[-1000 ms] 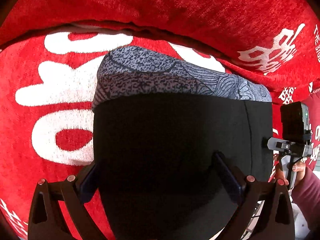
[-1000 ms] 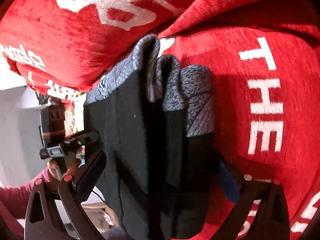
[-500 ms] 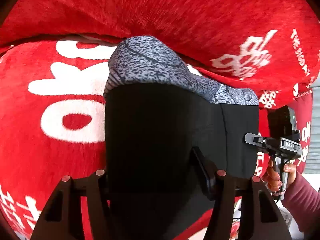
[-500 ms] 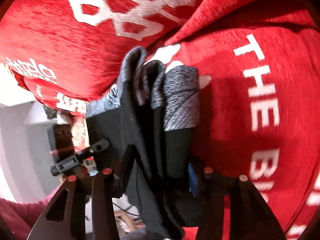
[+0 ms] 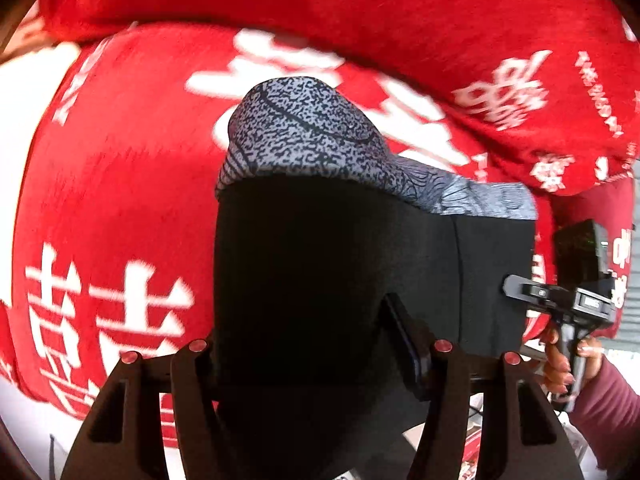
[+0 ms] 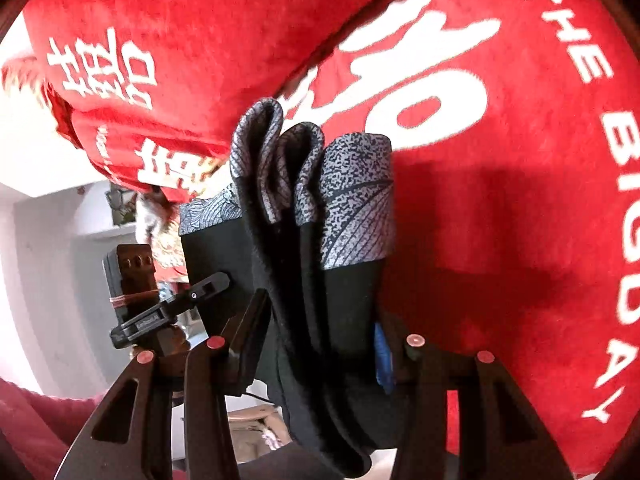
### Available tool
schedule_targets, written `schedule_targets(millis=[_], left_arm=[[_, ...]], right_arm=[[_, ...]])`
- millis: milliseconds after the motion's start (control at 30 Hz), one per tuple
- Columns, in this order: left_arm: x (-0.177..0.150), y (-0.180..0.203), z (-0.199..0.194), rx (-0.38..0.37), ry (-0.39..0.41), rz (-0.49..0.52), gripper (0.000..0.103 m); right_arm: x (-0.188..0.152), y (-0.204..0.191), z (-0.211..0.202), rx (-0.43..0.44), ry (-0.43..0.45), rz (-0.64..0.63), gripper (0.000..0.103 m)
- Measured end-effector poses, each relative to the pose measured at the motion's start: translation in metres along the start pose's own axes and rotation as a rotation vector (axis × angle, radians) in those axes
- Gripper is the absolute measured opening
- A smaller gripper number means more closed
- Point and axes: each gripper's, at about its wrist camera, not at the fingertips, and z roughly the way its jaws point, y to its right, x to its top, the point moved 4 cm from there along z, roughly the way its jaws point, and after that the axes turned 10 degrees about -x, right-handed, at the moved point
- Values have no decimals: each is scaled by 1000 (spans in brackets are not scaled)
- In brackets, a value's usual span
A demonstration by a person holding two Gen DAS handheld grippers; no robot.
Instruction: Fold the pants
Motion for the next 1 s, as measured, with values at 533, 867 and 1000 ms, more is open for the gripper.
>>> schedule_targets(millis=[533, 867, 1000], left_arm=[[21, 13, -55, 168, 196, 137, 82], [24, -4, 8, 336, 116, 160, 82], [16, -5, 0, 344, 89, 148, 82]], right_arm=[[13, -49, -44, -352, 212, -172, 27], [19, -32, 19, -374, 111, -110, 23], [15, -25, 7, -380, 118, -66, 24]])
